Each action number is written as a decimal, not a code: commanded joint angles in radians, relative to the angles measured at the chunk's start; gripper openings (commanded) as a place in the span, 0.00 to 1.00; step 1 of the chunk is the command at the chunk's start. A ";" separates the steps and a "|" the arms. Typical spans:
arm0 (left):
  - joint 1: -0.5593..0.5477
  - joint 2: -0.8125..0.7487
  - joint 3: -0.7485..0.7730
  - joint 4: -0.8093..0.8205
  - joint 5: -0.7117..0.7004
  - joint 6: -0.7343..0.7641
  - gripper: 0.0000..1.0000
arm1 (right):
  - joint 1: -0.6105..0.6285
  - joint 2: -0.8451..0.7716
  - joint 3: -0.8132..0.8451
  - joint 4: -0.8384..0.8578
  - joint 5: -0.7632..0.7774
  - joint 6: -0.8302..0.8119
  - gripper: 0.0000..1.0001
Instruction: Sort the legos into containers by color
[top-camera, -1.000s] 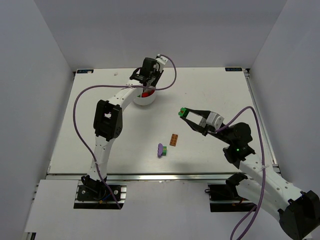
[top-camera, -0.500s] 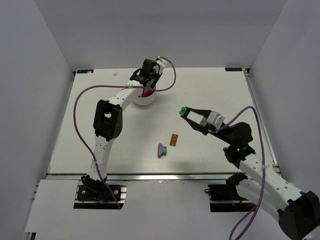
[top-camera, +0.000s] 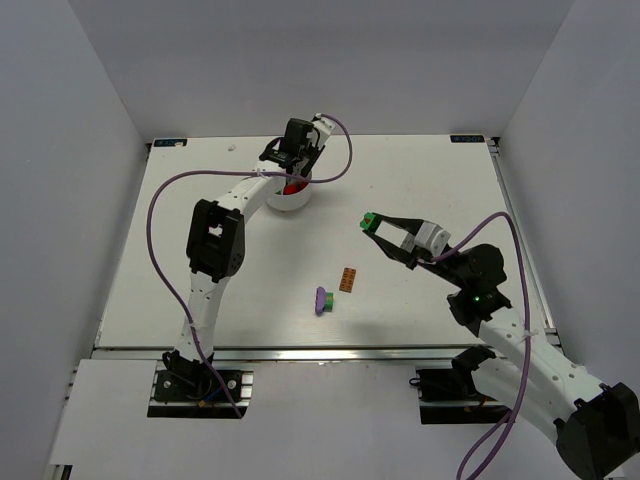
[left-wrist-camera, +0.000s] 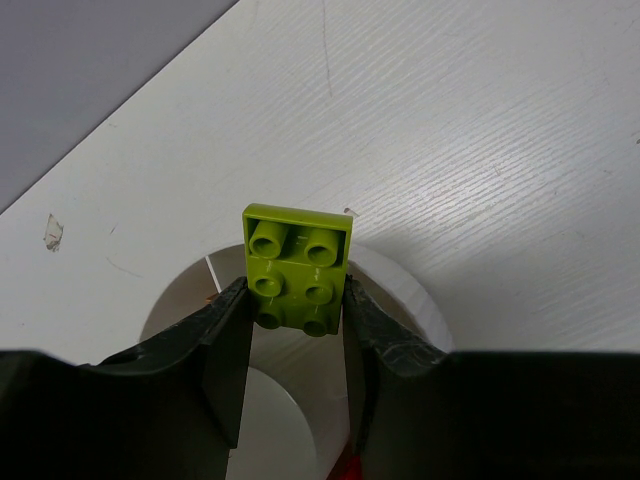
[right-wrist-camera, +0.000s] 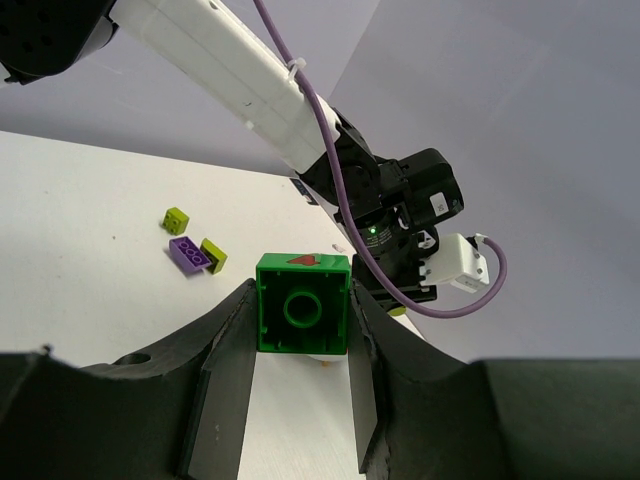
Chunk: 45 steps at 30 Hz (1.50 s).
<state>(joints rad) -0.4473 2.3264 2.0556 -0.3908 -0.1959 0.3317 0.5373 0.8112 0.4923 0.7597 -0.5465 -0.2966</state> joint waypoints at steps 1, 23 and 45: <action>0.005 -0.084 -0.008 -0.026 -0.011 0.001 0.29 | -0.008 -0.015 -0.008 0.058 -0.003 0.011 0.00; 0.005 -0.105 -0.008 -0.042 -0.016 0.013 0.30 | -0.017 -0.020 -0.009 0.063 -0.007 0.022 0.00; 0.005 -0.108 -0.015 -0.065 -0.069 0.116 0.33 | -0.023 -0.026 -0.011 0.067 -0.013 0.031 0.00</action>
<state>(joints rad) -0.4469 2.3081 2.0506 -0.4450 -0.2436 0.4294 0.5171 0.8040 0.4923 0.7666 -0.5537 -0.2737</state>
